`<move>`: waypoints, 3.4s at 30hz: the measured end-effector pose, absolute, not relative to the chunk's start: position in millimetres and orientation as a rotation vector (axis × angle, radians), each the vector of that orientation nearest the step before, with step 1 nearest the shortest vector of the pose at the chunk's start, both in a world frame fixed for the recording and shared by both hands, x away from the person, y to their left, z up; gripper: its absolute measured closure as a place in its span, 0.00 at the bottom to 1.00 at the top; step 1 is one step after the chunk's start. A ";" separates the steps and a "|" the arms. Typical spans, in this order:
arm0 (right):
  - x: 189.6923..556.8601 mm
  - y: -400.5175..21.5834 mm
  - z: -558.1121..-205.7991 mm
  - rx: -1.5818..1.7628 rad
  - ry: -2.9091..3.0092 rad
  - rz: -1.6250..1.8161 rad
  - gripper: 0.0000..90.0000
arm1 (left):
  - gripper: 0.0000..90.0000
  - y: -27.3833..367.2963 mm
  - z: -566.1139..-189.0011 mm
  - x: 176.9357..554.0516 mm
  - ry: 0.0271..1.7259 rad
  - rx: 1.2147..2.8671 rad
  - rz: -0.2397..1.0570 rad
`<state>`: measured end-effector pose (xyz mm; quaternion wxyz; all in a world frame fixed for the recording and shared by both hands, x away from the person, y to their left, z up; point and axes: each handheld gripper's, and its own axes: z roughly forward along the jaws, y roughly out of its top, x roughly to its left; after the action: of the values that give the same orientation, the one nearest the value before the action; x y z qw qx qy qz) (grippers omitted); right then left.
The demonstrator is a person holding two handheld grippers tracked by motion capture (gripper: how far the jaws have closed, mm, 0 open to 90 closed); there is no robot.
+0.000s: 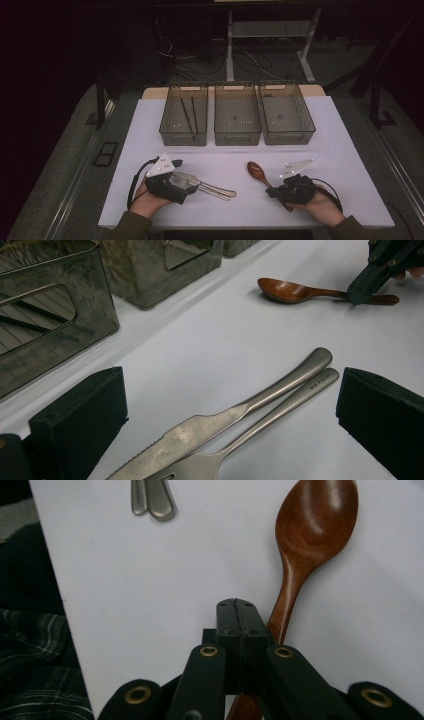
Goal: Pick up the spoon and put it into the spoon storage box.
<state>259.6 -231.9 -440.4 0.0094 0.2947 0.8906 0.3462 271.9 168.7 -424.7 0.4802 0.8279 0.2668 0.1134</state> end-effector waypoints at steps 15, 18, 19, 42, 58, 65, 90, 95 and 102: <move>263.6 -238.1 -441.2 0.954 2.753 0.991 0.99 | 0.00 168.9 -424.2 271.9 0.651 2.014 0.280; 265.8 -241.3 -441.2 0.969 2.743 0.986 0.99 | 0.00 169.0 -424.2 271.9 0.652 2.013 0.281; 266.6 -242.3 -441.1 0.970 2.739 0.981 0.99 | 0.00 168.9 -424.2 271.8 0.652 2.014 0.281; 281.3 -260.7 -441.0 1.064 2.629 0.917 0.99 | 0.00 168.8 -423.5 271.7 0.651 2.012 0.286; 294.0 -275.2 -436.9 1.124 2.564 0.981 0.99 | 0.00 168.9 -423.4 272.1 0.644 2.014 0.288; 299.2 -275.8 -424.8 1.078 2.589 1.205 0.70 | 0.00 167.8 -423.6 272.1 0.640 2.018 0.288; 338.9 -211.4 -432.3 0.926 2.723 1.245 0.43 | 0.00 167.7 -424.1 271.6 0.646 2.015 0.279; 339.6 -213.1 -436.9 0.940 2.741 1.200 0.44 | 0.00 167.0 -424.5 271.6 0.643 2.017 0.277; 338.9 -210.5 -443.2 0.903 2.787 1.129 0.45 | 0.00 167.0 -424.8 271.8 0.643 2.016 0.277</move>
<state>338.9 -210.5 -443.2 0.0010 0.2877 0.8877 0.3595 271.8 167.0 -424.8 0.4825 0.8274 0.2640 0.1136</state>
